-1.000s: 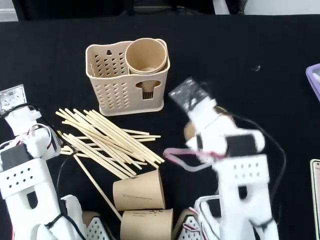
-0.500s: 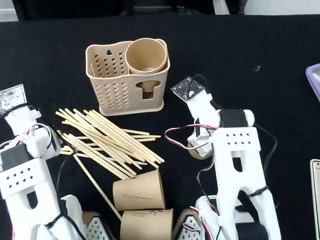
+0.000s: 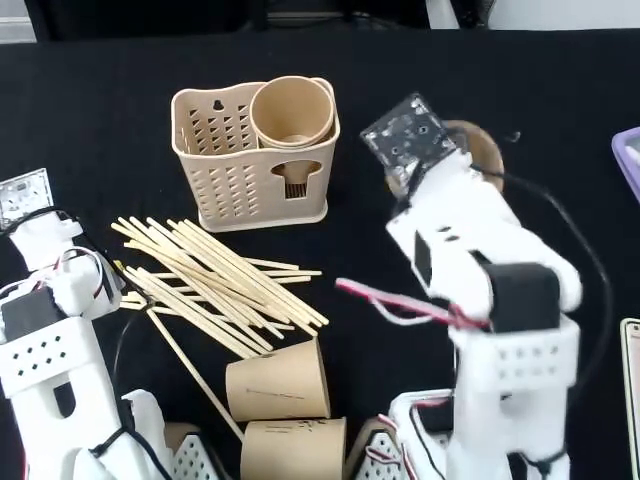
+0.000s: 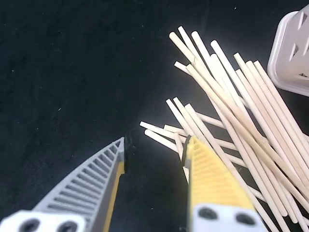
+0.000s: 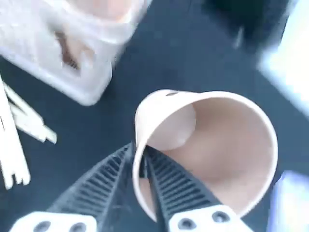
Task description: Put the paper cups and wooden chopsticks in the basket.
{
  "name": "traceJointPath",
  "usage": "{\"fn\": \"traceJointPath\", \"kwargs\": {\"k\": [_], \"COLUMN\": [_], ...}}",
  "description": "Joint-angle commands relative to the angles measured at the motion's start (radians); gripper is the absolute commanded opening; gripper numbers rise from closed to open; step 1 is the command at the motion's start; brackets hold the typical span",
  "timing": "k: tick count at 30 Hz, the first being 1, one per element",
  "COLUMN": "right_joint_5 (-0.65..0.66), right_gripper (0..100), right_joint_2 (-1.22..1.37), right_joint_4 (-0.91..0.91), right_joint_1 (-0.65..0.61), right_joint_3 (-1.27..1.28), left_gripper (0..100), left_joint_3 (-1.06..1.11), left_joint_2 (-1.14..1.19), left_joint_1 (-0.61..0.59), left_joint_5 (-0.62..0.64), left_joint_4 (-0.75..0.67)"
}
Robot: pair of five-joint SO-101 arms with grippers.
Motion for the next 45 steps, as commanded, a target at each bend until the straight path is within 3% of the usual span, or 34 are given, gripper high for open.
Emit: {"fn": "traceJointPath", "kwargs": {"k": [1, 8, 15, 23, 27, 31, 33, 38, 45], "right_joint_5": [0.008, 0.008, 0.014, 0.017, 0.110, 0.120, 0.107, -0.023, -0.028], "right_gripper": [1.0, 1.0, 1.0, 1.1, 1.1, 1.4, 4.7, 25.2, 24.0], "right_joint_2": [0.025, 0.237, 0.487, 0.636, 0.693, 0.734, 0.739, 0.725, 0.651], "right_joint_4": [-0.064, -0.239, -0.247, -0.117, -0.018, 0.028, 0.029, 0.028, 0.074], "right_joint_1": [-0.129, -0.302, -0.319, -0.324, -0.324, -0.324, -0.324, -0.325, -0.325], "right_joint_3": [-0.188, -0.329, -0.437, -0.536, -0.593, -0.644, -0.653, -0.668, -0.760], "left_gripper": [21, 21, 21, 21, 21, 21, 21, 21, 21], "left_joint_3": [-0.012, -0.012, -0.021, -0.022, -0.022, -0.022, -0.022, -0.022, -0.021], "left_joint_2": [-0.020, -0.020, -0.020, -0.020, -0.020, -0.020, -0.020, -0.020, -0.020], "left_joint_1": [-0.012, -0.030, -0.076, -0.074, -0.076, -0.076, -0.076, -0.076, -0.074], "left_joint_5": [0.009, 0.009, 0.009, 0.009, 0.009, 0.009, 0.009, 0.009, 0.009], "left_joint_4": [-0.015, -0.017, -0.021, -0.021, -0.021, -0.021, -0.021, -0.021, -0.021]}}
